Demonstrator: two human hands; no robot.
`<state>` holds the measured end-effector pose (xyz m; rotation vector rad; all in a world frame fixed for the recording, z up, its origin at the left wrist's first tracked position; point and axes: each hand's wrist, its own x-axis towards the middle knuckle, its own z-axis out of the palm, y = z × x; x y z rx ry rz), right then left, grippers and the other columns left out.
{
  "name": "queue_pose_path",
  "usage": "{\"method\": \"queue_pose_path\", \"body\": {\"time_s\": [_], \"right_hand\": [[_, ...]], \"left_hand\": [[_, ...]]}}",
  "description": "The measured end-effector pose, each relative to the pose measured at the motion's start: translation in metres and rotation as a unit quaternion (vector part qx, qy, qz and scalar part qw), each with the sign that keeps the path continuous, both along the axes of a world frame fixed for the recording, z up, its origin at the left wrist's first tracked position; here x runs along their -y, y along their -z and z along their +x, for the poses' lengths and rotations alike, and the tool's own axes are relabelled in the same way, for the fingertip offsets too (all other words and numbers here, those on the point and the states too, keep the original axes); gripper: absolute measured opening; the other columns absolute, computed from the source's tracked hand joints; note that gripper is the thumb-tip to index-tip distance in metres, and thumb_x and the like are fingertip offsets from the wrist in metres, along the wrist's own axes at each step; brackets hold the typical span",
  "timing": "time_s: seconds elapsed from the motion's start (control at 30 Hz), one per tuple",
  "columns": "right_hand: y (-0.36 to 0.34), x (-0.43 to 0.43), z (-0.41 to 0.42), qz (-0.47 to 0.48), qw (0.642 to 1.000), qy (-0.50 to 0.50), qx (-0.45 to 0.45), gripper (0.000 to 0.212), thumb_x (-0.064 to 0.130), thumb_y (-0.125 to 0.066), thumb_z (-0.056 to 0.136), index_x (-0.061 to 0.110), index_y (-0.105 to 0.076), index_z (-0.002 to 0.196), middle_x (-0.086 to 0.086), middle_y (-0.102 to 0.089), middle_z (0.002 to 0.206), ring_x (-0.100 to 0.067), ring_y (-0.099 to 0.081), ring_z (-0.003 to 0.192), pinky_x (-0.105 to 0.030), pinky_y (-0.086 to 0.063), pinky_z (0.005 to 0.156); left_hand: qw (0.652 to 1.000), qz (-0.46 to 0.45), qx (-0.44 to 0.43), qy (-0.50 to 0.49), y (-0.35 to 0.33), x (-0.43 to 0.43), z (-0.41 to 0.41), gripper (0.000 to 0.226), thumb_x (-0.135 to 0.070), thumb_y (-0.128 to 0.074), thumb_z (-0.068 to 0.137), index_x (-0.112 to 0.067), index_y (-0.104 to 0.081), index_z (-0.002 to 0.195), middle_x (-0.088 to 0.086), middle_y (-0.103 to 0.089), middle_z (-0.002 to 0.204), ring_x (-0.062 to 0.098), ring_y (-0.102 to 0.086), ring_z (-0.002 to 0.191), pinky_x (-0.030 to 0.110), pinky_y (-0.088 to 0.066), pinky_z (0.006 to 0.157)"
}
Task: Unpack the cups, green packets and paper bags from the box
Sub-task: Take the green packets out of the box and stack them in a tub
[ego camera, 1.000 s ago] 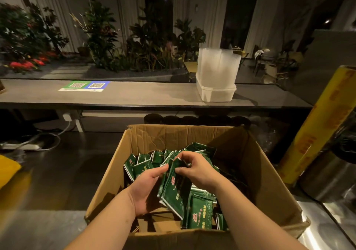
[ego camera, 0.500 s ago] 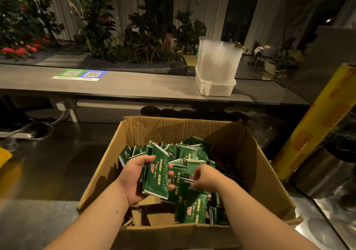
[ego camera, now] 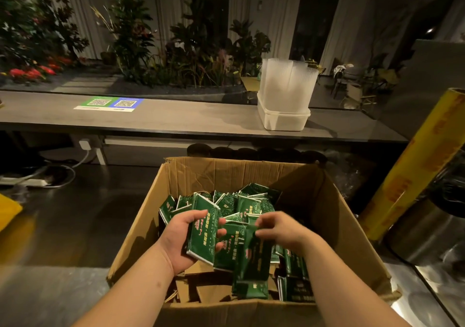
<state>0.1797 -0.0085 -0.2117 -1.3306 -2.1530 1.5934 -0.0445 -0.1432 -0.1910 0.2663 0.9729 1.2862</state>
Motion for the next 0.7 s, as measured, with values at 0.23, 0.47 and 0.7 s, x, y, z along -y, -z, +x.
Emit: {"method": "queue_pose_path", "body": {"time_s": [0.23,0.47,0.7], "right_hand": [[-0.03,0.018,-0.039,-0.115,0.955,0.035,-0.27,0.011,-0.001,-0.065,0.094,0.008,-0.065,0.087,-0.01,-0.071,0.087,-0.026,-0.068,0.088,-0.035,-0.056,0.078],[-0.022,0.033,-0.081,-0.007,0.963,0.114,-0.244,0.016,0.011,-0.08,0.085,0.01,-0.07,0.098,-0.003,-0.073,0.092,-0.017,-0.071,0.087,-0.028,-0.054,0.078],[0.018,0.005,-0.02,0.151,0.946,-0.002,0.287,0.058,0.031,-0.083,0.083,0.019,-0.056,0.134,-0.002,-0.063,0.128,-0.02,-0.062,0.113,-0.037,-0.056,0.097]], "left_hand": [[0.995,-0.029,0.043,0.081,-0.003,0.003,0.001,0.056,-0.041,-0.055,0.097,0.0,-0.065,0.134,0.029,-0.052,0.146,0.046,-0.048,0.134,0.061,-0.027,0.12],[0.997,0.004,0.026,0.069,-0.005,0.007,0.002,0.045,-0.023,-0.059,0.092,0.002,-0.066,0.129,0.029,-0.063,0.124,0.044,-0.063,0.105,0.061,-0.04,0.108],[0.999,-0.023,0.016,0.016,0.002,0.005,-0.001,0.046,-0.013,-0.054,0.092,0.013,-0.06,0.129,0.029,-0.064,0.117,0.037,-0.065,0.099,0.051,-0.049,0.097]]}}
